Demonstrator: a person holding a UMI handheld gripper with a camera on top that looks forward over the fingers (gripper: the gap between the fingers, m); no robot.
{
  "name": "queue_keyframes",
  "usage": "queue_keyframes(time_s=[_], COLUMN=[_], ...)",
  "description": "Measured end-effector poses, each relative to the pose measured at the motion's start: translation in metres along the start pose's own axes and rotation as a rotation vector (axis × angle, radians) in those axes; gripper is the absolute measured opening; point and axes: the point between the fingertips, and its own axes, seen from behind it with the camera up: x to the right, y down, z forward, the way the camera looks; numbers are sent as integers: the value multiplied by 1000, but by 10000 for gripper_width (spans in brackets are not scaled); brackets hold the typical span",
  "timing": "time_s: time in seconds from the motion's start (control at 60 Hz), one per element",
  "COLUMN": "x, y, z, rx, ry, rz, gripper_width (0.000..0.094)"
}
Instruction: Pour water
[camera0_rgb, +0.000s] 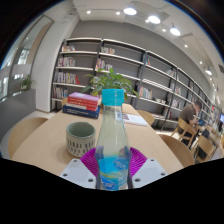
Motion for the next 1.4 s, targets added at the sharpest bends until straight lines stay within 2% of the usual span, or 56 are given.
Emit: queue_keyframes(time_s=[0.117,0.217,0.367,0.517,0.767,0.883,0.967,1.183,1.283,1.4], x=[36,62,71,63,40,24,16,13,13,3], y=[1,-27,-75,-101,-114,-115,-115,-106,-113,-142], z=[28,46,63,83,109,115,117,119,114,94], rx=[-80,-90,-62,-20,23,72,101,77,78,120], ry=[71,112,139,157,176,182,201,194,168,113], rz=[-263,-541,-950,-1368,-1811,-1974,-2040,-2028,-1830,-1454], gripper_width=[355,355,361,359,359,359,358,358,356,358])
